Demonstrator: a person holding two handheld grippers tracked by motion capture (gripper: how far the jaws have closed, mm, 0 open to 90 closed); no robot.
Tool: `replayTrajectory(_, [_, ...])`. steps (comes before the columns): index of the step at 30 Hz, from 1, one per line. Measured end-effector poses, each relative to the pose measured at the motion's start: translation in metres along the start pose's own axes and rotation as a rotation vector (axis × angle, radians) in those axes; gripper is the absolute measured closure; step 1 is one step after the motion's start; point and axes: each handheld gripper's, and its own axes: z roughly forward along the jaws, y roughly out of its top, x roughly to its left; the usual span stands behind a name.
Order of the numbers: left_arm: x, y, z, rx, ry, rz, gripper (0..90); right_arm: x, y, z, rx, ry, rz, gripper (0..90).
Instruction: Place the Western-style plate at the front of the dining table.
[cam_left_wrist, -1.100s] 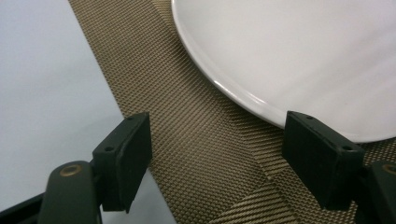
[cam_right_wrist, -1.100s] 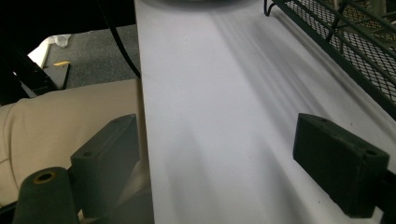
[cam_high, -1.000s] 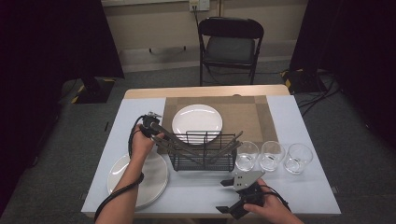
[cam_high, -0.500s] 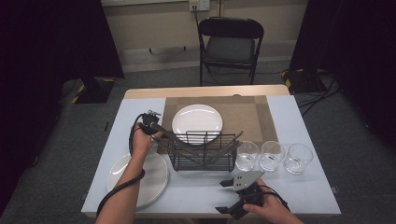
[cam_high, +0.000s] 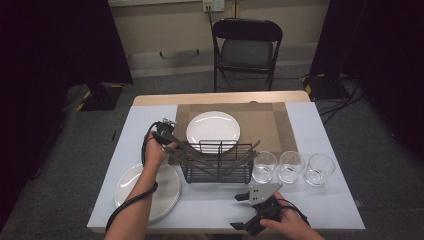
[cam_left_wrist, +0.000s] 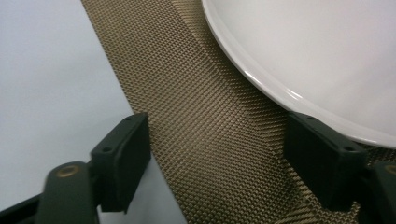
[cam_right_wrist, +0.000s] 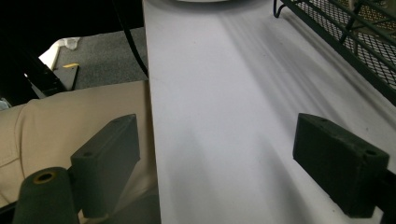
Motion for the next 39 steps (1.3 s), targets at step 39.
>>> replayTrajectory(39, [-0.021,0.02,0.007,-0.036,-0.099,0.012,25.9,-0.001,-0.002,0.0,0.007,-0.002,0.0,13.7])
